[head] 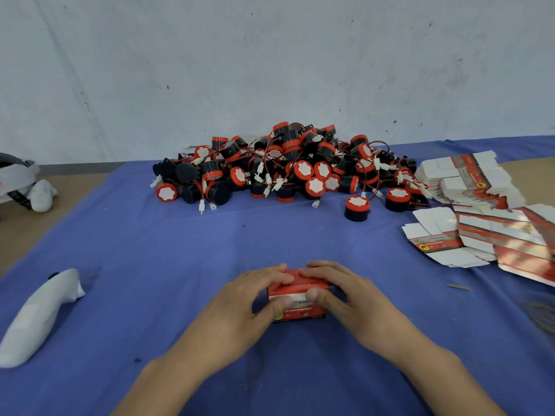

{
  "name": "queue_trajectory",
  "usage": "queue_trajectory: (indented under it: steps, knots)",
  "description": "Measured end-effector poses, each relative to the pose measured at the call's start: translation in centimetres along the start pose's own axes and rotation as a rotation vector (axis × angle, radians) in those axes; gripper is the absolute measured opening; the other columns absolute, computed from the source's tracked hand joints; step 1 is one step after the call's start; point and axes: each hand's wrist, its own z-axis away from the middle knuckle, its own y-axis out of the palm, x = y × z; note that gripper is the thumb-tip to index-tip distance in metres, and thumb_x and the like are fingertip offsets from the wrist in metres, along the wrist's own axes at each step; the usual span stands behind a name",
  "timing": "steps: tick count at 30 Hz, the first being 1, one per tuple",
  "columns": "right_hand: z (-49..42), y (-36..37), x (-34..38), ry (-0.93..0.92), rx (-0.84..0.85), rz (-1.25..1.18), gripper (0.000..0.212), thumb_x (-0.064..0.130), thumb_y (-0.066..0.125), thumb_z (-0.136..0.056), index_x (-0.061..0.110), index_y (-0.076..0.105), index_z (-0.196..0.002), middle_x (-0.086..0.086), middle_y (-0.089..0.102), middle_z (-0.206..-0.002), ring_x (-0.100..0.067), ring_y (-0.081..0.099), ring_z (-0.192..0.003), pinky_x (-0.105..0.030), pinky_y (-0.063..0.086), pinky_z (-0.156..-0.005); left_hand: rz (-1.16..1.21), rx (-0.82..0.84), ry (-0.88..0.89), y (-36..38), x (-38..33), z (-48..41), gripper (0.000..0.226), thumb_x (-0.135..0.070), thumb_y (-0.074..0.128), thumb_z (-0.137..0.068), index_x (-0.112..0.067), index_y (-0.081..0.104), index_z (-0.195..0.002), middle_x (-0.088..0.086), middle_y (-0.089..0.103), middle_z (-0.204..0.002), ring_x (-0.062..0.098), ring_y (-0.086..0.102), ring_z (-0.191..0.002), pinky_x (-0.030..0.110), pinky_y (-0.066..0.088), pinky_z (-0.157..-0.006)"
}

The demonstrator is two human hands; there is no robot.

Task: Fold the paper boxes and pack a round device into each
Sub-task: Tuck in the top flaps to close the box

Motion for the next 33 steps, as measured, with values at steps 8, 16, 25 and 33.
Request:
queue_trajectory:
  steps: [8, 16, 25, 33]
  knots:
    - [0.0, 0.2, -0.3, -0.031, -0.024, 0.012, 0.040, 0.067, 0.044, -0.093, 0.052, 0.057, -0.128, 0.032, 0.052, -0.134, 0.005, 0.054, -0.123, -0.021, 0.049, -0.098, 0.238, 0.024, -0.031, 0.0, 0.4, -0.3, 0.035, -0.056, 0.052, -0.088, -0.061, 0.058, -0.122, -0.039, 0.049, -0.136, -0.012, 0.042, -0.131, 0.014, 0.043, -0.102]
    - [0.7, 0.1, -0.4, -0.077, 0.074, 0.043, 0.039, 0.058, 0.042, -0.098, 0.066, 0.044, -0.136, 0.040, 0.020, -0.155, 0.009, 0.024, -0.144, -0.029, 0.042, -0.112, -0.044, 0.018, 0.094, 0.1, 0.7, 1.0, 0.038, -0.056, 0.039, -0.099, -0.058, 0.046, -0.136, -0.036, 0.031, -0.151, -0.009, 0.029, -0.140, 0.014, 0.032, -0.109]
    - [1.0, -0.3, 0.5, -0.147, 0.088, 0.418, 0.051, 0.061, 0.041, -0.092, 0.065, 0.030, -0.141, 0.036, 0.007, -0.160, 0.001, 0.036, -0.140, -0.024, 0.037, -0.111, -0.299, -0.087, 0.237, 0.0, 0.5, 1.3, 0.044, -0.047, 0.045, -0.097, -0.035, 0.059, -0.136, -0.012, 0.046, -0.150, 0.007, 0.044, -0.137, 0.027, 0.047, -0.103]
    - [1.5, -0.1, 0.2, -0.196, 0.057, 0.573, 0.050, 0.058, 0.032, -0.096, 0.057, 0.022, -0.144, 0.014, 0.010, -0.165, -0.015, 0.050, -0.132, -0.024, 0.040, -0.100, -0.376, -0.138, 0.284, 0.3, 0.6, 1.2, 0.039, -0.041, 0.049, -0.098, -0.031, 0.064, -0.132, -0.008, 0.053, -0.146, 0.012, 0.044, -0.139, 0.032, 0.050, -0.103]
